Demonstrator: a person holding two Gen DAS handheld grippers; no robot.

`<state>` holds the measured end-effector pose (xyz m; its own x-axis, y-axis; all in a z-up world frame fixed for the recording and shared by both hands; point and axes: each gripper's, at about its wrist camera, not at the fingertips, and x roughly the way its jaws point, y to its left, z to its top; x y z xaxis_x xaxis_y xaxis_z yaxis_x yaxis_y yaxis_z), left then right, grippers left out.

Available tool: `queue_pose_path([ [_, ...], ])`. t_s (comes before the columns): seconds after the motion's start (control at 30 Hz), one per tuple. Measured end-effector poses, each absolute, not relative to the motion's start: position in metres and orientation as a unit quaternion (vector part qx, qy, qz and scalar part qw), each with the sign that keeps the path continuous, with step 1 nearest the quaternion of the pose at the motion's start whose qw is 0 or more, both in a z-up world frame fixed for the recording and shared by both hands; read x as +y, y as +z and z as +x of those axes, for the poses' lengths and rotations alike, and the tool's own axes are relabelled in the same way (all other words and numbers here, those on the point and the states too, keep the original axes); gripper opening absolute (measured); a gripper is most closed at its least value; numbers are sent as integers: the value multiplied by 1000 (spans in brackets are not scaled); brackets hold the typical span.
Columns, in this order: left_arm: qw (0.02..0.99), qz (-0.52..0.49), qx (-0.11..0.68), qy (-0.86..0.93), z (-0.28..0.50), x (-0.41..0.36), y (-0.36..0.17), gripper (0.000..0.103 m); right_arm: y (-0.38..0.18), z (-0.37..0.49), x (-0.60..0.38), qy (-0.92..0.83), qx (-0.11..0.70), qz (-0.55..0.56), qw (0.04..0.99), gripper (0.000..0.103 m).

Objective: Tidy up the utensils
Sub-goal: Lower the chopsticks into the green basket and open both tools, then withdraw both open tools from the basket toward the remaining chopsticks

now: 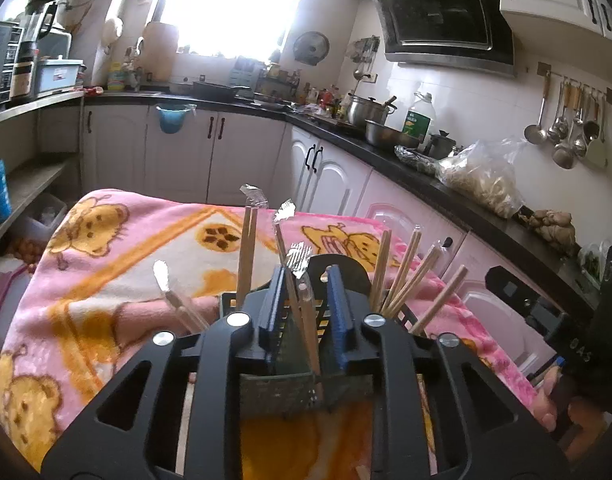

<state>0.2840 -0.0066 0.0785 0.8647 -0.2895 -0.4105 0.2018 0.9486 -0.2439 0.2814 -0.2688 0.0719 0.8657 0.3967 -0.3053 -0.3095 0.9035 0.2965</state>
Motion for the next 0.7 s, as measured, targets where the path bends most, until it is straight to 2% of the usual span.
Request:
queue_pose_path([
  [0.47,962,-104,219,-127,258,-5,87,47,77,252,-277,185,185,111,959,59],
  [0.7,964,-109,210,-122,239,-4,91,61,75,238,-284,183,192,108,958,61],
])
